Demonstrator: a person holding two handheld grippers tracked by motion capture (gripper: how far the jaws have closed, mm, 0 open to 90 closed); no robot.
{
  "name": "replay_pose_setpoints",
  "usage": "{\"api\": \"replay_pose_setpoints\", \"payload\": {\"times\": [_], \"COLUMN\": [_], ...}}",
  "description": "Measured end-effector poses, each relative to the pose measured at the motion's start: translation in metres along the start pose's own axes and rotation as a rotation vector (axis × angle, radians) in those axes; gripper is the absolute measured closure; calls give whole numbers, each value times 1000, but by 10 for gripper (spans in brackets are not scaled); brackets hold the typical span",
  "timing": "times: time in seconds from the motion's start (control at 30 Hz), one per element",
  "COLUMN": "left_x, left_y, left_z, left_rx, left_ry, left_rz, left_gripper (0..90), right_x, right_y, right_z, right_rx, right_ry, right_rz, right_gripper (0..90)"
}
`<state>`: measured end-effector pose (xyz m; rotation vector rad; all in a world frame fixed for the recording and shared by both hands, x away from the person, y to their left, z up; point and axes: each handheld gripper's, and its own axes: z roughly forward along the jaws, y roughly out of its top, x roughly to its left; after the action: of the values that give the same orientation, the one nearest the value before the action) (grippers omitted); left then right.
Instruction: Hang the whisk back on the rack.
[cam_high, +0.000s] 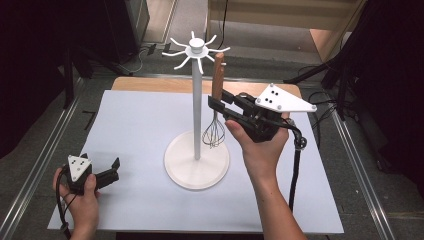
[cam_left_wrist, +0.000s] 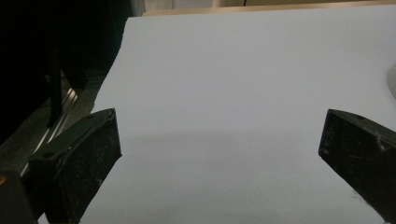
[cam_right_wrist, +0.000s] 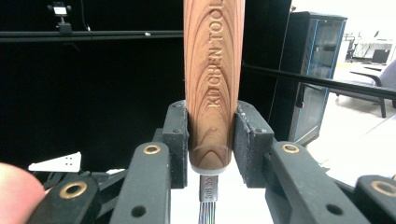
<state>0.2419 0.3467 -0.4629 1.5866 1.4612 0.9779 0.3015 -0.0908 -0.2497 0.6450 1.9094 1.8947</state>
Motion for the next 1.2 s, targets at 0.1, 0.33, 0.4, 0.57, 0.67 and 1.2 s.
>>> {"api": "replay_pose_setpoints", "payload": {"times": [0.1,0.33,0.4,0.57,0.67,1.2], "left_x": [0,0,0,0,0,0], "left_y": [0,0,0,0,0,0], "left_z": [0,0,0,0,0,0], "left_rx": [-1,-1,-2,-1,-1,-2], "left_ry": [-1,-2,-2,-2,-2,-1], "left_rz": [0,-1,-2,0,-1,-3], "left_gripper": [0,0,0,0,0,0], "right_x": [1,2,1,1,1,-1], "right_y": [-1,-2,-3,-5,-5,-10], "right_z": [1,4,4,5,5,6], "right_rx": [-2,-4,-11,-12,-15,-12], "right_ry": [4,3,3,3,3,-2], "right_rz": [2,4,-2,0,-5,0], "right_gripper": [706,706,706,706,706,706]}}
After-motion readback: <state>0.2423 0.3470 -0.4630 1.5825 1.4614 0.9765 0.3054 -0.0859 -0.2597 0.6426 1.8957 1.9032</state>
